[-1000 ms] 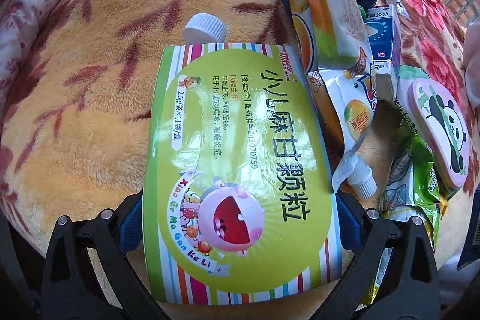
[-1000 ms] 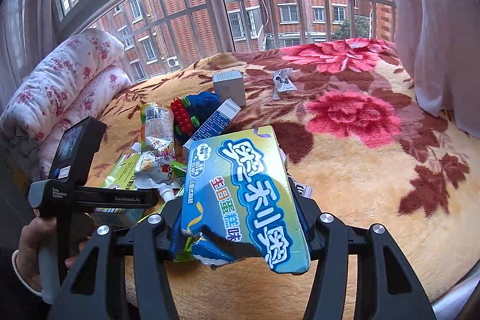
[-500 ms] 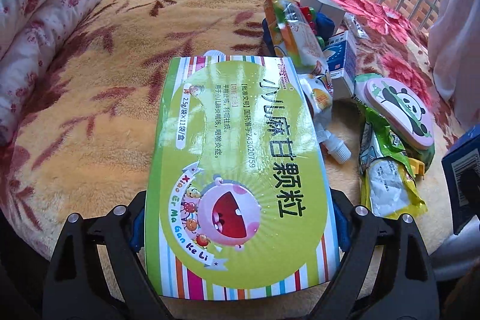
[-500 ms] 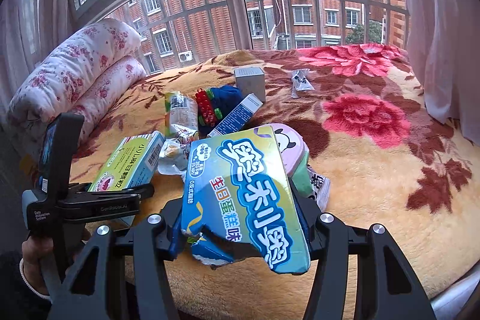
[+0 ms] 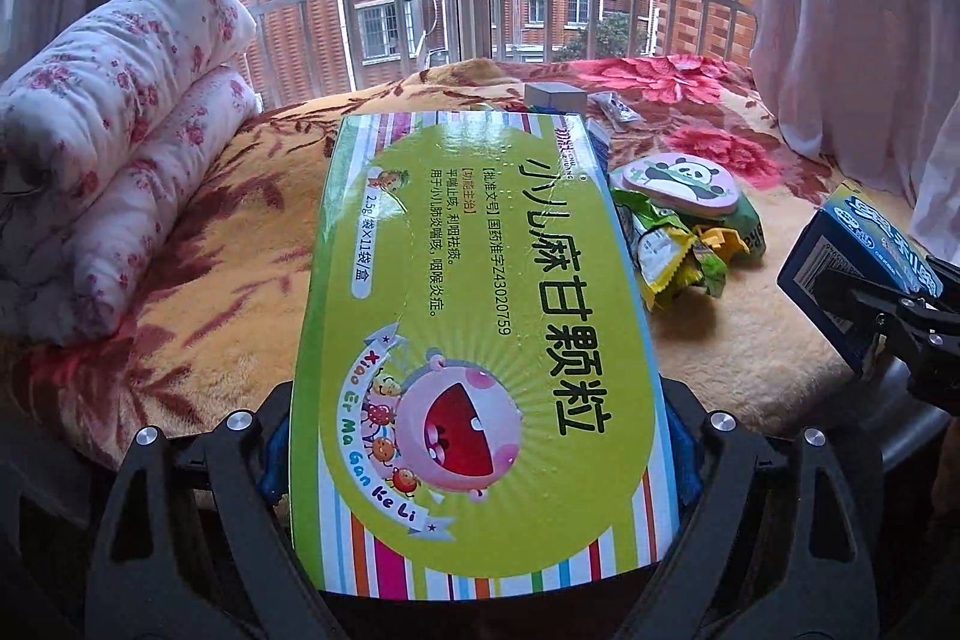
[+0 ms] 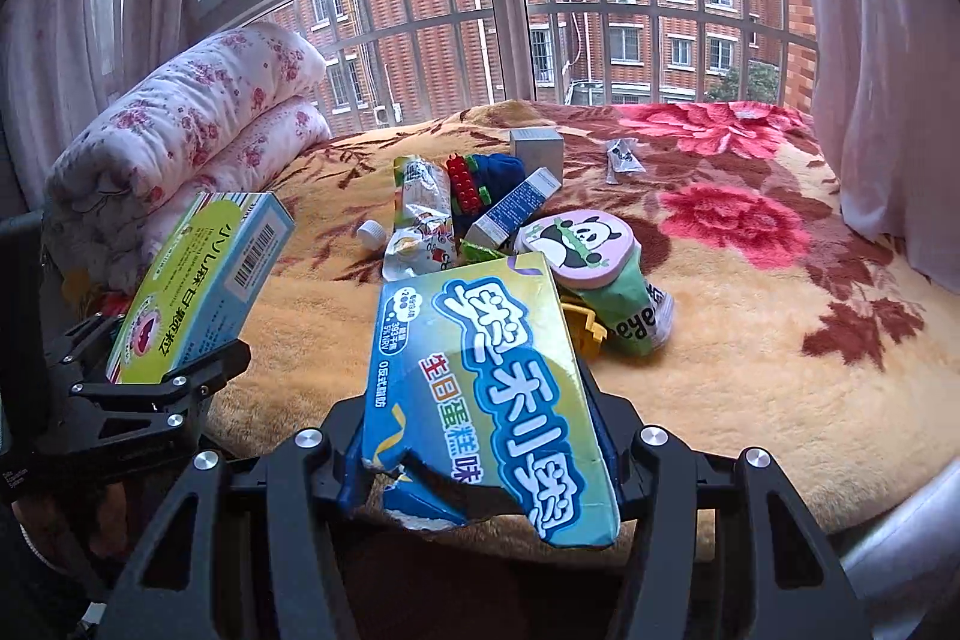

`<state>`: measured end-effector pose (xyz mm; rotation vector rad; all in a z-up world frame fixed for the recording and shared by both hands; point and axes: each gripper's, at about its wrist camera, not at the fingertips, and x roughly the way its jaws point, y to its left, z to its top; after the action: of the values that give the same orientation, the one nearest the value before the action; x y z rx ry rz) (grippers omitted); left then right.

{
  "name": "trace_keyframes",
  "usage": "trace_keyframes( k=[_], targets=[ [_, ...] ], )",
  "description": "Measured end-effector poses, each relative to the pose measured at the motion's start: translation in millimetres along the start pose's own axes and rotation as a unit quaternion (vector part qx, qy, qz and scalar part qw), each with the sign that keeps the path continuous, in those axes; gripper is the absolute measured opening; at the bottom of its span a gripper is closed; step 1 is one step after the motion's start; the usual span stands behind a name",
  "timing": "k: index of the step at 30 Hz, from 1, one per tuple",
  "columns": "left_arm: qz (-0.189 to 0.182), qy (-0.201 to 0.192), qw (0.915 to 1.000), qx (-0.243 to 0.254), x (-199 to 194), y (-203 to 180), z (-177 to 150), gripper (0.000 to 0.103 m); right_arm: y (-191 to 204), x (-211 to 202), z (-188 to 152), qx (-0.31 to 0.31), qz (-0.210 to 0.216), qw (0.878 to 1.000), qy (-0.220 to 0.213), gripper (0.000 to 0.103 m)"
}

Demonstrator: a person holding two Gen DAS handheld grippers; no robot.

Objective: Collect trash
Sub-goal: 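Carry both boxes to the orange bucket and open both grippers over it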

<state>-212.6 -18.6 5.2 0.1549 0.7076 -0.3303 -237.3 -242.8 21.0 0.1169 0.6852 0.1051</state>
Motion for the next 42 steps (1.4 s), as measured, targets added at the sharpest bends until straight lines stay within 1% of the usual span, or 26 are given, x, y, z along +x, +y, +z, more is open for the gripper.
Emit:
trace_keyframes(
  k=[5, 11, 15, 18, 23, 26, 28, 31, 34, 42],
  targets=[
    [-0.014, 0.007, 0.9989, 0.043, -19.0, -9.4, -37.7, 0.086, 7.3, -18.8, -39.0, -0.013, 0.001, 1.000, 0.018, 0.055],
    [-0.035, 0.021, 0.9959, 0.081, -32.0, -19.7, -72.3, 0.086, 16.4, -32.4, -80.3, -0.023, 0.004, 0.999, 0.030, 0.055],
    [-0.053, 0.048, 0.9915, 0.109, -32.8, -23.4, -98.3, 0.086, 22.7, -31.2, -107.7, -0.035, 0.019, 0.998, 0.052, 0.055],
    [-0.060, 0.075, 0.9875, 0.126, -28.0, -23.1, -117.0, 0.086, 26.2, -25.5, -128.2, -0.050, 0.018, 0.996, 0.075, 0.055],
    [-0.081, 0.131, 0.9783, 0.138, -8.4, -23.6, -139.8, 0.086, 20.1, -11.6, -149.0, -0.045, 0.028, 0.993, 0.104, 0.055],
    [-0.094, 0.175, 0.9691, 0.147, 13.4, -25.5, -152.6, 0.086, 17.4, 2.5, -158.2, -0.041, 0.040, 0.990, 0.127, 0.055],
    [-0.111, 0.205, 0.9613, 0.146, 29.6, -24.9, -160.3, 0.086, 18.2, 13.5, -163.5, -0.039, 0.050, 0.988, 0.144, 0.056],
    [-0.112, 0.246, 0.9520, 0.143, 54.7, -22.8, -168.9, 0.086, 18.2, 31.5, -169.5, -0.038, 0.057, 0.983, 0.170, 0.056],
    [-0.109, 0.270, 0.9458, 0.145, 71.1, -22.1, -174.1, 0.086, 16.0, 47.5, -172.7, -0.033, 0.061, 0.979, 0.190, 0.056],
    [-0.110, 0.295, 0.9356, 0.160, 93.3, -29.4, -179.8, 0.086, 14.5, 83.2, -177.0, -0.028, 0.079, 0.968, 0.237, 0.056]
  ],
)
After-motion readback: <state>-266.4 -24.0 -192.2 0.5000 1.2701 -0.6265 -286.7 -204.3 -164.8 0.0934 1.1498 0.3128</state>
